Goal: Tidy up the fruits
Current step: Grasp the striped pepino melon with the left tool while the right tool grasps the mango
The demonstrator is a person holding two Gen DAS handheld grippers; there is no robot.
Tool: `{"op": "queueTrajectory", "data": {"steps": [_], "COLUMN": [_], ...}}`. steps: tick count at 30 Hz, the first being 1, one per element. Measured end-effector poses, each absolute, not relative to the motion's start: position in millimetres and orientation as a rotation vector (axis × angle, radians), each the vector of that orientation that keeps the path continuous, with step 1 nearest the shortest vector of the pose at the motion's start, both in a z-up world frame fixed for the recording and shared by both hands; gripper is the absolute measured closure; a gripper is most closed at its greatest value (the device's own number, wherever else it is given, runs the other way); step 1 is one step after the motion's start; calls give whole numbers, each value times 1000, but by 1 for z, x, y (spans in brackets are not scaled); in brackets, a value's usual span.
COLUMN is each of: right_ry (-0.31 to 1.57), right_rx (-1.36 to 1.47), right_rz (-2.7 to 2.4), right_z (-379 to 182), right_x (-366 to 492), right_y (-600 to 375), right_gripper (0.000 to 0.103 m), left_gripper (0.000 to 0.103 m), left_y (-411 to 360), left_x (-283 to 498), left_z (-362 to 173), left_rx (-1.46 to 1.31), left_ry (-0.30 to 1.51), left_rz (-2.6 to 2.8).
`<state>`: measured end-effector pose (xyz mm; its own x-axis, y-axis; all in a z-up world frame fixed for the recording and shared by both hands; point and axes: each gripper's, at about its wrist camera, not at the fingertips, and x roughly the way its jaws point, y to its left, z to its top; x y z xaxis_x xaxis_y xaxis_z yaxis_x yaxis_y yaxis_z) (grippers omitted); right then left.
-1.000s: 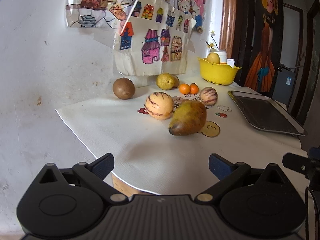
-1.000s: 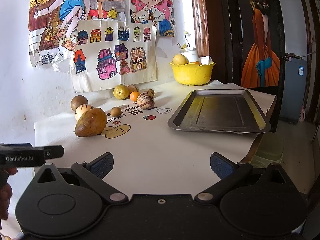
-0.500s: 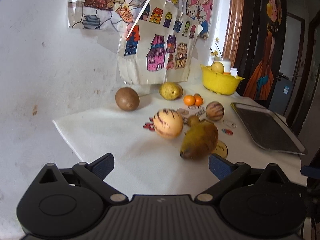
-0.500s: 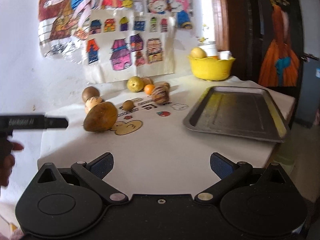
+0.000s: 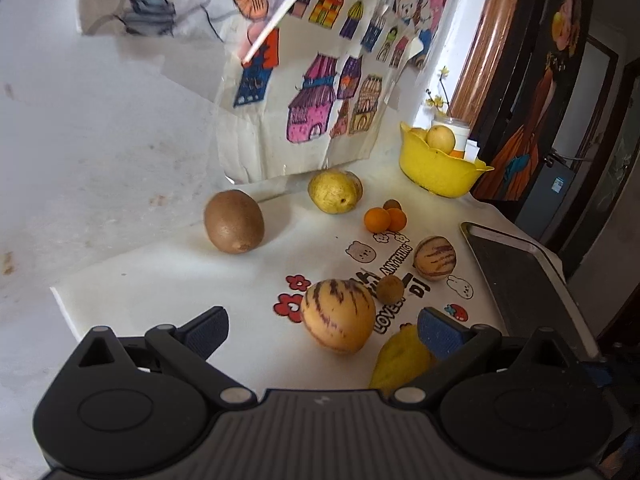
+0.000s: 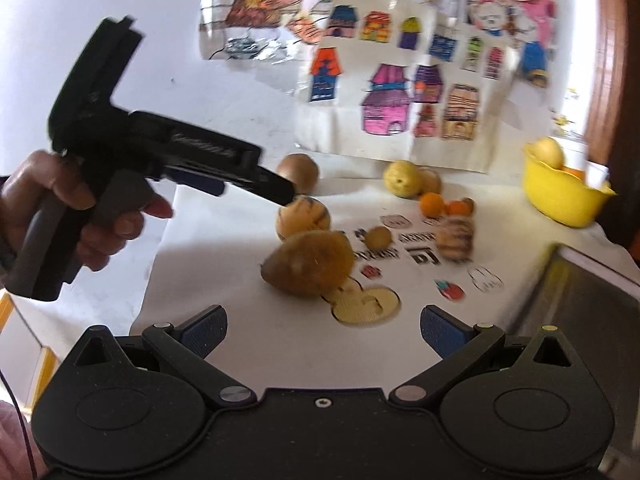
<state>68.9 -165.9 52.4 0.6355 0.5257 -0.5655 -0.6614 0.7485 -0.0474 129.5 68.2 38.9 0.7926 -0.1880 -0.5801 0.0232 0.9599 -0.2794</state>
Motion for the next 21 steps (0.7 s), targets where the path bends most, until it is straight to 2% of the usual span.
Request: {"op": "queueTrajectory", "data": {"steps": [7,15,21], "right_ry": [567,619,634], "right_rx": [-290,-247,-225], "right_rz": [735,717,722], "right_z": [46,34,29], "right_x": [91,112,126], "right_y": [-137,-116,-109], "right_gripper": [0,1,1], "left_gripper": [1,13,26], "left_y": [74,80,77], "left_x": [159,182,191], "left_z": [29,15,10], "left_rx": [-321,-398,-418], "left_ry": [738,816,833], "left_rz": [-138,-181,-207]}}
